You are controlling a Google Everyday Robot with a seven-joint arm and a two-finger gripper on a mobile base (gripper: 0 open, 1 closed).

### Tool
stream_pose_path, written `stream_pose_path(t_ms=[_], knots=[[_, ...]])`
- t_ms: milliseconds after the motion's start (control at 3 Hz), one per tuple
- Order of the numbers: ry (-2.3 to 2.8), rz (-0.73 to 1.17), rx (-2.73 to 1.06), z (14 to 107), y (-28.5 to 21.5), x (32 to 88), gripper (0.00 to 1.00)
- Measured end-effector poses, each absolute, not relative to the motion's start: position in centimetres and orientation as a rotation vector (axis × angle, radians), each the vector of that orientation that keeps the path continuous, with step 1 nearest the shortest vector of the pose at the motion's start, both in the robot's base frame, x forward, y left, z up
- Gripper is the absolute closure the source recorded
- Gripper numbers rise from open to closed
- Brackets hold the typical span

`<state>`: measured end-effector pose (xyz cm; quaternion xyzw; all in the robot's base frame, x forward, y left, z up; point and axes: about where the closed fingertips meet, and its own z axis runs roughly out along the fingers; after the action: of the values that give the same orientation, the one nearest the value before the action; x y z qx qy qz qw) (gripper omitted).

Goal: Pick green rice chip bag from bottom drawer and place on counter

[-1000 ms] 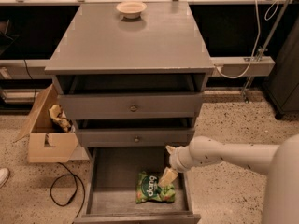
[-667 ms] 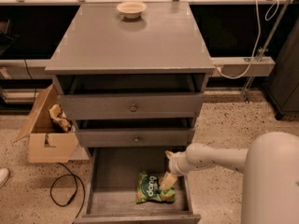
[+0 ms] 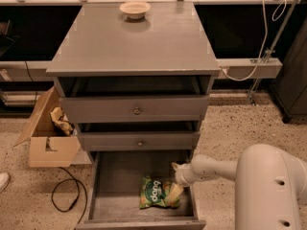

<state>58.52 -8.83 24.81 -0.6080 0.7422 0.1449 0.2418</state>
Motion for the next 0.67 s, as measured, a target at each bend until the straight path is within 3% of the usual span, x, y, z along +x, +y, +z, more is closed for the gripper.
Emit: stream_pose_path(t_ms=[667], knots=[[2.064,0.350,-1.684,20.6,-8.5,58.9,0.00]])
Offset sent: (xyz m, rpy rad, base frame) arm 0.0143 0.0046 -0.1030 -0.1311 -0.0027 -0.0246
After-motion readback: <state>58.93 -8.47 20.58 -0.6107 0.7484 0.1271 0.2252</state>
